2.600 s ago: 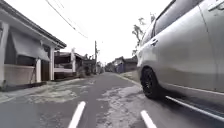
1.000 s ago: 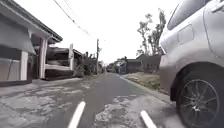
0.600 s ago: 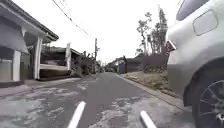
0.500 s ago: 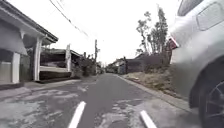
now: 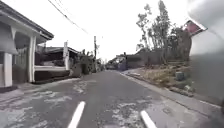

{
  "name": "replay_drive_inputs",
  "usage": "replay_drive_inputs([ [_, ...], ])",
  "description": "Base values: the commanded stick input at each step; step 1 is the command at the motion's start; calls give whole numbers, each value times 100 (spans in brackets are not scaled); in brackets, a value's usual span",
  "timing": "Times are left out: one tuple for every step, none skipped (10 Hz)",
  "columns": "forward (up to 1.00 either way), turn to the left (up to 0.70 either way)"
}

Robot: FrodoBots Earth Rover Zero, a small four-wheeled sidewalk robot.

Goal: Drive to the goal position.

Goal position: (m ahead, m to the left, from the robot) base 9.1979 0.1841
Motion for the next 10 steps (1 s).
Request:
replay_drive_inputs([
  [85, 0],
  [85, 0],
  [85, 0],
  [85, 0],
  [85, 0],
  [85, 0],
  [85, 0],
  [85, 0],
  [85, 0],
  [85, 0],
])
